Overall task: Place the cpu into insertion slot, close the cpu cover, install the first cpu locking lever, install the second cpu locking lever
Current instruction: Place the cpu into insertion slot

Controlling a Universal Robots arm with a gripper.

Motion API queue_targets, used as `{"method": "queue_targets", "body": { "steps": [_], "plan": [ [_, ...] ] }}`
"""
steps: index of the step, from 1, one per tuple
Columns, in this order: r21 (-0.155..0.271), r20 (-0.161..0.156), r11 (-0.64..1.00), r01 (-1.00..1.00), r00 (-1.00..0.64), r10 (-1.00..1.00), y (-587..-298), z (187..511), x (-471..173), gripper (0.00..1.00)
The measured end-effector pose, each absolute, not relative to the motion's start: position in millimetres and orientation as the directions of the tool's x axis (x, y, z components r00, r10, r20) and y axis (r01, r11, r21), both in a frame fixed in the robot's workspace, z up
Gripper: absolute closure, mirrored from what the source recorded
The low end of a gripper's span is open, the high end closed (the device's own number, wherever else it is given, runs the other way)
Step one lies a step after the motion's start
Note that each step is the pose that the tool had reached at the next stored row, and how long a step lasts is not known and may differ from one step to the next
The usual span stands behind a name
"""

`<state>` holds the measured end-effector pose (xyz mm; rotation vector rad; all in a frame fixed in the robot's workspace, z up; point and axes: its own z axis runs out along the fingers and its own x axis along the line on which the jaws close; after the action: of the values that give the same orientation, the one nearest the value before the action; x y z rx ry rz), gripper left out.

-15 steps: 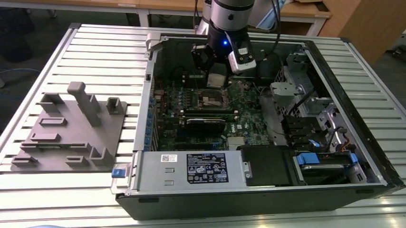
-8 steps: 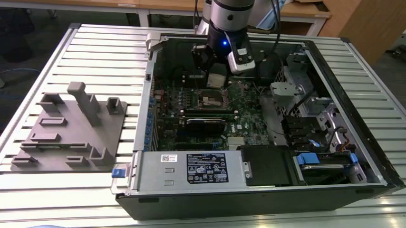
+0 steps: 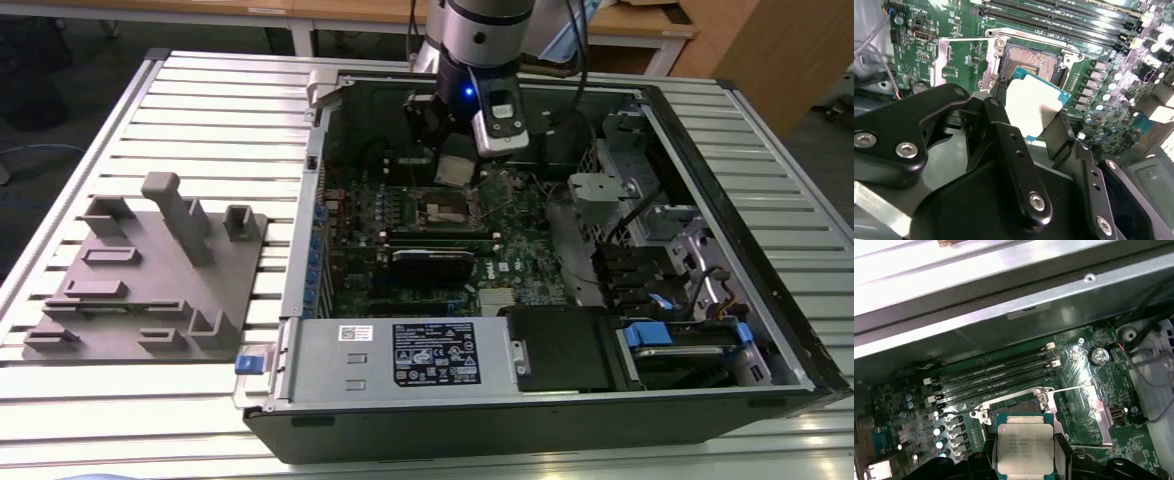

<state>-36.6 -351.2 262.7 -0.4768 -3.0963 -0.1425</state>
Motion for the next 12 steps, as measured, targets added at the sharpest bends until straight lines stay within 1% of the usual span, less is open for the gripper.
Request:
{"method": "queue_targets", "body": {
  "steps": [12],
  "plan": [
    [0.089, 0.019, 0.878, 0.471, -0.882, 0.471, -351.2, 260.6, -36.6, 0.46]
  ]
}}
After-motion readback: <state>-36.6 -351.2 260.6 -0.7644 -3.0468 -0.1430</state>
